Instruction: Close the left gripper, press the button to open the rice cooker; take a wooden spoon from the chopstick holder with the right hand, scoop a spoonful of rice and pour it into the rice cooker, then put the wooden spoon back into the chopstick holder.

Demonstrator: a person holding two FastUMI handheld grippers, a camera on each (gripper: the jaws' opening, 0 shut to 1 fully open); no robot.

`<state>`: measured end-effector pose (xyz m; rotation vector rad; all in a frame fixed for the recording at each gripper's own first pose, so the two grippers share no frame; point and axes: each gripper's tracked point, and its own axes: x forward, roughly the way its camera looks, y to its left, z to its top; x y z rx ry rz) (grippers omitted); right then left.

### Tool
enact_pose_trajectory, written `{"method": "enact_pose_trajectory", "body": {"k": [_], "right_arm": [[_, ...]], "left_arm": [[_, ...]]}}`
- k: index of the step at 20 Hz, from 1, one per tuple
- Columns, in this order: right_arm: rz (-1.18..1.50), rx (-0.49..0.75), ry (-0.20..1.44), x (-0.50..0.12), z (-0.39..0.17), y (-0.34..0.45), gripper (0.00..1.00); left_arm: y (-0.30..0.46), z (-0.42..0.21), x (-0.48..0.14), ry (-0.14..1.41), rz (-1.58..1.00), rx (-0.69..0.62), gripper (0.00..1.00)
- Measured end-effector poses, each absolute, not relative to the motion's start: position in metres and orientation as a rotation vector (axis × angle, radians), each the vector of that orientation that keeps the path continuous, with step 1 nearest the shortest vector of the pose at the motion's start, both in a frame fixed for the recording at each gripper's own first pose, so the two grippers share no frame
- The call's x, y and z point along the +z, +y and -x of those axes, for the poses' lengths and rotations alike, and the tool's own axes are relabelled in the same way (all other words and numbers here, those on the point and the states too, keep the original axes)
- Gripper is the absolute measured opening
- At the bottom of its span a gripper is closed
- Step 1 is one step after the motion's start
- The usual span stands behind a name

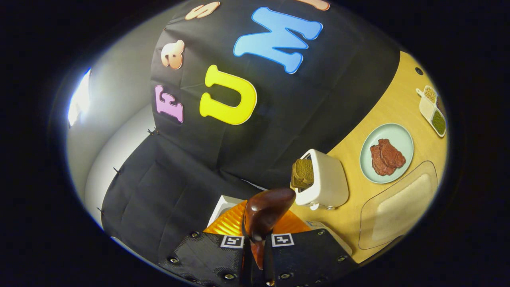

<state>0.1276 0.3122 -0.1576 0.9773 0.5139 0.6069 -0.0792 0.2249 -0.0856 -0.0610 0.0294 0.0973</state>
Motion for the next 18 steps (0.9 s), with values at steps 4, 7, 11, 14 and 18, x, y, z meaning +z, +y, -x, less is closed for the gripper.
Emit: {"method": "enact_pose_trajectory", "body": {"k": [4, 7, 11, 14, 18], "right_arm": [[-0.971, 0.621, 0.532, -0.161, -0.126, 0.334, 0.11], [-0.949, 0.629, 0.556, -0.170, -0.127, 0.353, 0.11], [-0.908, 0.652, 0.582, -0.180, -0.128, 0.377, 0.11], [-0.858, 0.660, 0.606, -0.193, -0.130, 0.396, 0.11], [-0.790, 0.672, 0.635, -0.213, -0.129, 0.422, 0.11]], "left_arm": [[0.238, 0.088, -0.090, 0.035, 0.076, 0.119, 0.96], [0.245, 0.093, -0.091, 0.035, 0.080, 0.134, 0.96], [0.251, 0.093, -0.095, 0.046, 0.088, 0.139, 0.96], [0.252, 0.095, -0.087, 0.034, 0.080, 0.147, 0.92], [0.249, 0.096, -0.083, 0.027, 0.085, 0.151, 0.96]]}}
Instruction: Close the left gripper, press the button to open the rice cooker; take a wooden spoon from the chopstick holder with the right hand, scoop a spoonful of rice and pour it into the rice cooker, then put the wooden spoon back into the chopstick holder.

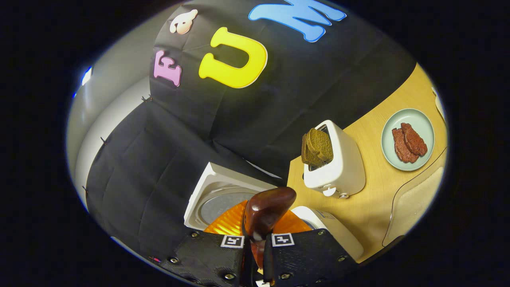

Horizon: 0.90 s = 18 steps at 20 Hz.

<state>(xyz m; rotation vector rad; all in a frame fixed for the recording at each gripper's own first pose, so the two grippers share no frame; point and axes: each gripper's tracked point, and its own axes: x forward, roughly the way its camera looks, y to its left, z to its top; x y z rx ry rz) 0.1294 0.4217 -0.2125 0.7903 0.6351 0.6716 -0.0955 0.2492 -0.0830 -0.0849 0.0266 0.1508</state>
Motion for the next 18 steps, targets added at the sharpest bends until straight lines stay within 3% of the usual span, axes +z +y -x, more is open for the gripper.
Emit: {"method": "enact_pose_trajectory", "body": {"k": [1, 2, 3, 8, 9, 10, 11, 12, 16, 17, 18], "right_arm": [[-0.769, 0.677, 0.638, -0.216, -0.129, 0.429, 0.11], [-0.750, 0.682, 0.641, -0.219, -0.128, 0.435, 0.11], [-0.727, 0.688, 0.643, -0.222, -0.128, 0.440, 0.11], [-0.599, 0.713, 0.631, -0.237, -0.122, 0.464, 0.11], [-0.558, 0.715, 0.619, -0.239, -0.121, 0.466, 0.11], [-0.516, 0.721, 0.604, -0.242, -0.119, 0.468, 0.11], [-0.473, 0.730, 0.592, -0.244, -0.116, 0.470, 0.11], [-0.431, 0.737, 0.579, -0.246, -0.114, 0.471, 0.11], [-0.272, 0.774, 0.520, -0.247, -0.102, 0.483, 0.11], [-0.229, 0.786, 0.512, -0.249, -0.100, 0.486, 0.11], [-0.191, 0.799, 0.499, -0.250, -0.096, 0.488, 0.11]], "left_arm": [[0.250, 0.096, -0.084, 0.026, 0.084, 0.153, 0.92], [0.251, 0.097, -0.083, 0.026, 0.082, 0.155, 0.96], [0.251, 0.097, -0.084, 0.029, 0.079, 0.159, 0.92], [0.259, 0.104, -0.088, 0.040, 0.080, 0.185, 0.87], [0.260, 0.105, -0.088, 0.041, 0.081, 0.191, 0.87], [0.261, 0.107, -0.090, 0.043, 0.083, 0.198, 0.96], [0.261, 0.108, -0.091, 0.045, 0.085, 0.203, 0.87], [0.262, 0.109, -0.092, 0.046, 0.087, 0.209, 0.92], [0.265, 0.114, -0.093, 0.049, 0.091, 0.226, 0.92], [0.264, 0.114, -0.092, 0.047, 0.091, 0.229, 0.96], [0.264, 0.115, -0.094, 0.047, 0.092, 0.232, 0.92]]}}
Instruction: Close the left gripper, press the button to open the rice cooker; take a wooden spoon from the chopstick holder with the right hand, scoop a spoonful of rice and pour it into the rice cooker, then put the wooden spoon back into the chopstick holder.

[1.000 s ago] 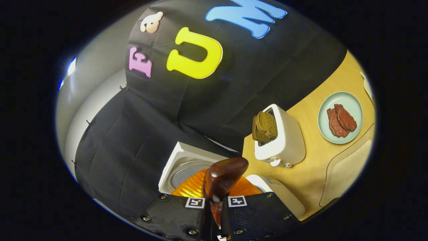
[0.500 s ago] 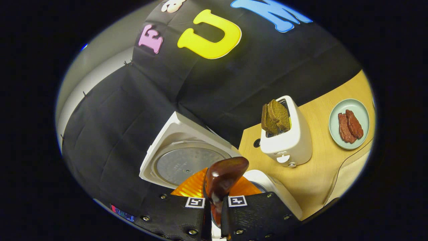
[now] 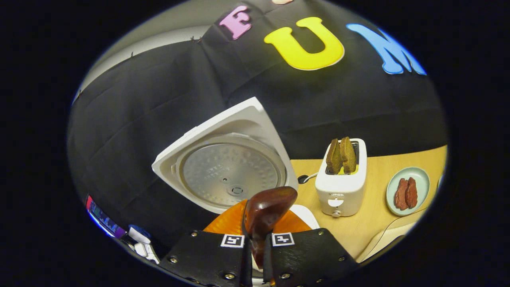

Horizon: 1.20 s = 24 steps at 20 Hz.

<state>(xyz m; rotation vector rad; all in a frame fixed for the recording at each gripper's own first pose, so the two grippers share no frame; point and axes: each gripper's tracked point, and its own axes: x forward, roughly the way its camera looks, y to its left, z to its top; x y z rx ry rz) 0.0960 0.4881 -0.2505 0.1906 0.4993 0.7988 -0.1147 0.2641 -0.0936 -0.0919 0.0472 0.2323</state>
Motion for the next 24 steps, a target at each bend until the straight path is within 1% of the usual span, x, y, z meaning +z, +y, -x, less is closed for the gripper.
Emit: {"method": "enact_pose_trajectory", "body": {"k": [2, 3, 6, 11, 12, 13, 15, 18, 20, 21, 22, 24], "right_arm": [[-0.116, 0.814, 0.467, -0.252, -0.090, 0.494, 0.11], [-0.078, 0.816, 0.451, -0.253, -0.088, 0.496, 0.11], [0.025, 0.844, 0.414, -0.259, -0.080, 0.503, 0.11], [0.319, 0.934, 0.321, -0.272, -0.062, 0.515, 0.11], [0.376, 0.942, 0.297, -0.272, -0.059, 0.515, 0.11], [0.424, 0.954, 0.275, -0.274, -0.057, 0.516, 0.11], [0.510, 0.982, 0.233, -0.277, -0.052, 0.520, 0.11], [0.631, 1.043, 0.214, -0.293, -0.039, 0.525, 0.11], [0.735, 1.076, 0.183, -0.302, -0.033, 0.523, 0.11], [0.769, 1.092, 0.162, -0.303, -0.030, 0.524, 0.11], [0.776, 1.103, 0.152, -0.303, -0.026, 0.526, 0.11], [0.769, 1.112, 0.147, -0.300, -0.024, 0.525, 0.11]], "left_arm": [[0.264, 0.116, -0.094, 0.049, 0.091, 0.238, 0.87], [0.265, 0.118, -0.094, 0.051, 0.090, 0.241, 0.87], [0.266, 0.123, -0.095, 0.054, 0.087, 0.253, 0.92], [0.271, 0.128, -0.093, 0.045, 0.088, 0.263, 0.92], [0.271, 0.129, -0.090, 0.041, 0.086, 0.266, 0.96], [0.272, 0.130, -0.089, 0.040, 0.085, 0.268, 0.92], [0.274, 0.132, -0.091, 0.044, 0.084, 0.273, 0.92], [0.276, 0.135, -0.091, 0.043, 0.084, 0.277, 0.92], [0.272, 0.137, -0.085, 0.025, 0.103, 0.257, 0.92], [0.274, 0.136, -0.084, 0.021, 0.104, 0.259, 0.96], [0.275, 0.138, -0.085, 0.021, 0.102, 0.261, 0.90], [0.276, 0.137, -0.085, 0.023, 0.100, 0.263, 0.90]]}}
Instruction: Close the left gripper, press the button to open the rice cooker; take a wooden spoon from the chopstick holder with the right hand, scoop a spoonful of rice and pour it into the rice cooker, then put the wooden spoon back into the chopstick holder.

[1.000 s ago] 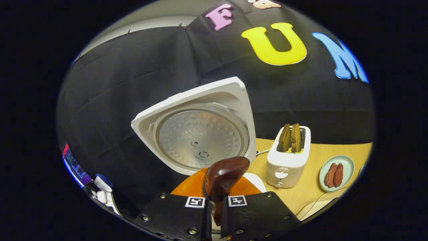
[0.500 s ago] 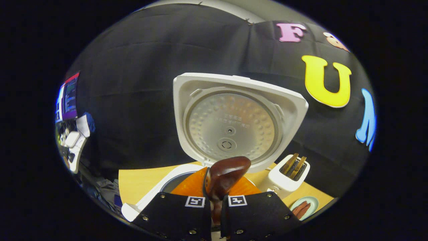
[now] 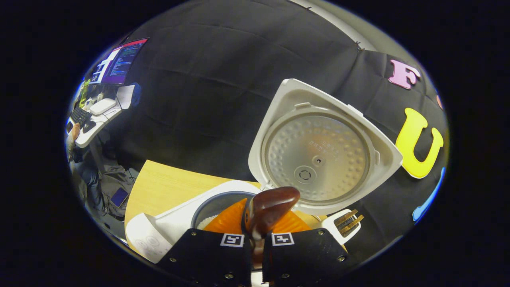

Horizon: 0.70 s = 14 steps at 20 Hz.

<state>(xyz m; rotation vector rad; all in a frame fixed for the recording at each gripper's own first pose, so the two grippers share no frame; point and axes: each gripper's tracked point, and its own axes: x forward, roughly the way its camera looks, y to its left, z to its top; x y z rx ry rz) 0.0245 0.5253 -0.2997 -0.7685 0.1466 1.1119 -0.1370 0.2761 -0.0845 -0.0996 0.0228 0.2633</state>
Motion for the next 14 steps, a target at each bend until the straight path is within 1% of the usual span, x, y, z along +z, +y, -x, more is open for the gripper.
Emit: {"method": "enact_pose_trajectory", "body": {"k": [1, 2, 3, 4, 5, 6, 7, 8, 11, 12, 14], "right_arm": [[0.759, 1.114, 0.146, -0.297, -0.024, 0.525, 0.11], [0.738, 1.122, 0.146, -0.293, -0.021, 0.526, 0.11], [0.708, 1.127, 0.146, -0.288, -0.020, 0.526, 0.11], [0.676, 1.121, 0.146, -0.281, -0.021, 0.524, 0.11], [0.644, 1.108, 0.147, -0.272, -0.022, 0.521, 0.11], [0.607, 1.094, 0.152, -0.263, -0.023, 0.516, 0.11], [0.562, 1.078, 0.158, -0.253, -0.025, 0.510, 0.11], [0.509, 1.062, 0.163, -0.240, -0.027, 0.504, 0.11], [0.364, 0.983, 0.171, -0.203, -0.040, 0.476, 0.11], [0.323, 0.947, 0.171, -0.190, -0.046, 0.462, 0.11], [0.232, 0.867, 0.168, -0.167, -0.054, 0.430, 0.11]], "left_arm": [[0.276, 0.137, -0.082, 0.022, 0.097, 0.263, 0.90], [0.277, 0.138, -0.079, 0.018, 0.094, 0.263, 0.93], [0.277, 0.138, -0.079, 0.016, 0.096, 0.260, 0.93], [0.277, 0.139, -0.082, 0.017, 0.101, 0.258, 0.90], [0.277, 0.139, -0.085, 0.023, 0.110, 0.255, 0.93], [0.278, 0.138, -0.087, 0.026, 0.117, 0.252, 0.90], [0.279, 0.136, -0.087, 0.025, 0.125, 0.248, 0.93], [0.278, 0.136, -0.088, 0.024, 0.132, 0.243, 0.93], [0.279, 0.129, -0.087, 0.024, 0.151, 0.227, 0.93], [0.279, 0.126, -0.086, 0.023, 0.152, 0.217, 0.96], [0.280, 0.120, -0.085, 0.021, 0.142, 0.202, 0.96]]}}
